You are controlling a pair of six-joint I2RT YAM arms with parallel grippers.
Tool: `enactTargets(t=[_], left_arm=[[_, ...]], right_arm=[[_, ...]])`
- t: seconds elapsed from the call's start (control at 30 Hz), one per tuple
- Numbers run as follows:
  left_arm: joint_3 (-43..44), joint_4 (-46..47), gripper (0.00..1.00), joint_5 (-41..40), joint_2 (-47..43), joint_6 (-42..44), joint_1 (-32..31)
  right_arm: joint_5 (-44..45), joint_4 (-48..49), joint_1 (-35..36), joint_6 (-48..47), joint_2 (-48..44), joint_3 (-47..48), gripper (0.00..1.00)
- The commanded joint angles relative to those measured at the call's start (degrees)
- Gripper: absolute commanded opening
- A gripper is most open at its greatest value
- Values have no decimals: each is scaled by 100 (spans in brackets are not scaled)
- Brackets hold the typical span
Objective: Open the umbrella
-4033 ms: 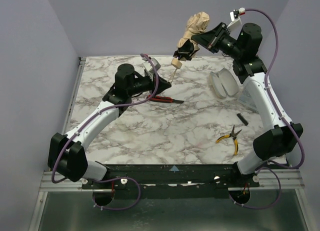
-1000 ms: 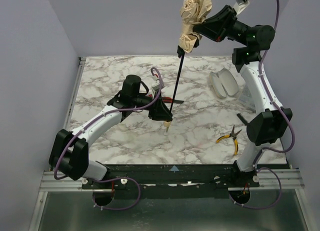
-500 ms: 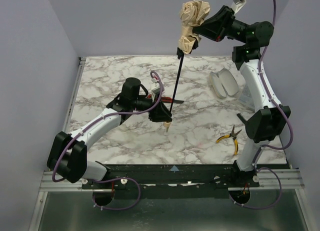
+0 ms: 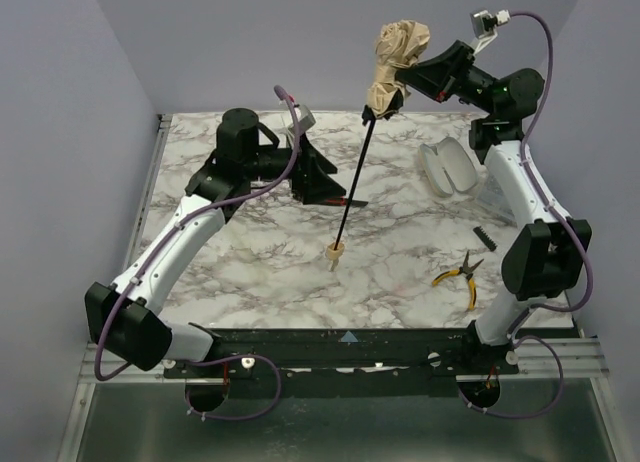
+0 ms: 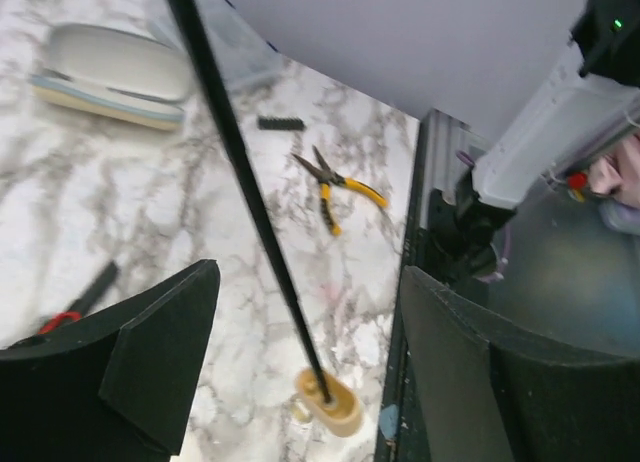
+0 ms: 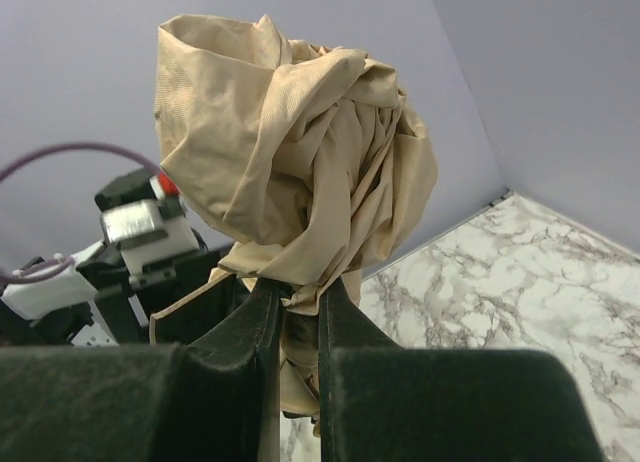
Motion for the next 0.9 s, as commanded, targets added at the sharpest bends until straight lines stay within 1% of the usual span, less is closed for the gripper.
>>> enactTargets(t=[0.0,0.03,0.07,0.2,0.23,0.3,0.43,0.6,0.77,0.83,0.87], left_arm=[[708,-307,78,-1011,-171,-217,173],[859,-328,78,-1341,-162,-274,174],[1018,-294,79,-1628,-144,-372,174],[1281,131,79,-2144,-104,-669,133],[1372,167,79,-2237,-71,-697,90],[1508,179,79,-2344,-8,-700,-13],[1559,291,80,-2654,25,-674,-231],[1539,375,80,-3096,143,-665,-437],[1629,69,80,-4234,295,-165,-762],[1636,-70,80,-4563,349,-62,-834],[1595,-103,80,-4587,364,-44,-845]], right_arm=[[121,1,99,-260,-633,-411,1],[201,-332,142,-539,-764,-495,1],[367,-862,216,-897,-874,-561,1],[1046,-2581,656,-2337,-1274,-609,1],[1182,-2897,750,-2532,-1328,-616,1],[1419,-3192,906,-2821,-1434,-676,1],[1559,-3400,1071,-3086,-1567,-763,1],[1527,-3538,1329,-3299,-1674,-819,1],[1298,-3056,1362,-2737,-1749,-1031,1],[1247,-2903,1364,-2595,-1780,-1085,1],[1224,-2863,1364,-2536,-1789,-1086,1]])
